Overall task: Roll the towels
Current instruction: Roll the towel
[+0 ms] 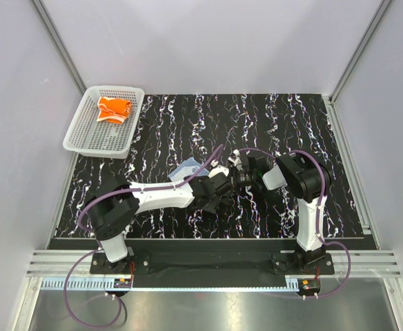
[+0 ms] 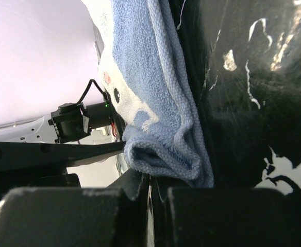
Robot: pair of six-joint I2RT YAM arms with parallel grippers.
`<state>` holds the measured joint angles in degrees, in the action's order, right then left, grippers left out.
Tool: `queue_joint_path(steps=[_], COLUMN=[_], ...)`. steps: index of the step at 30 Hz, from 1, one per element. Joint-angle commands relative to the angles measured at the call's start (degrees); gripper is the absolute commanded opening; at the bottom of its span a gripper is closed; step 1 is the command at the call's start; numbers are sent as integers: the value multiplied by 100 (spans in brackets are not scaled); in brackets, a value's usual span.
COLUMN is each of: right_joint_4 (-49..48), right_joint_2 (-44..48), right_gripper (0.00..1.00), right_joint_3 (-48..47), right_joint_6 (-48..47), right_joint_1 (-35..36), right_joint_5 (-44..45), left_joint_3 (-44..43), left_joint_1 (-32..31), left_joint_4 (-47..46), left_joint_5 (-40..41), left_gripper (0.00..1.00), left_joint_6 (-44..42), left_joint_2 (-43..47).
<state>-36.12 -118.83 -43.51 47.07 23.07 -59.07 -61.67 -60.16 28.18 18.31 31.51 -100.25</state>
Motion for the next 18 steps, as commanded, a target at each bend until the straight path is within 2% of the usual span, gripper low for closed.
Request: queue_joint_path(steps=[1,18], right_joint_4=[360,378], right_joint_2=[-308,-378], right_gripper=[3,2], right_joint_3=[18,-44], right_joint_6=[-181,-154], right_joint_1=[-31,-22], right_joint_5=[598,563], left_joint_3=[155,-100], left_joint_1=[31,13], left_joint_4=[-50,460], left_joint_5=[340,736], left_gripper=[47,55], left_joint_6=[-30,-470], left_joint_2=[260,-135])
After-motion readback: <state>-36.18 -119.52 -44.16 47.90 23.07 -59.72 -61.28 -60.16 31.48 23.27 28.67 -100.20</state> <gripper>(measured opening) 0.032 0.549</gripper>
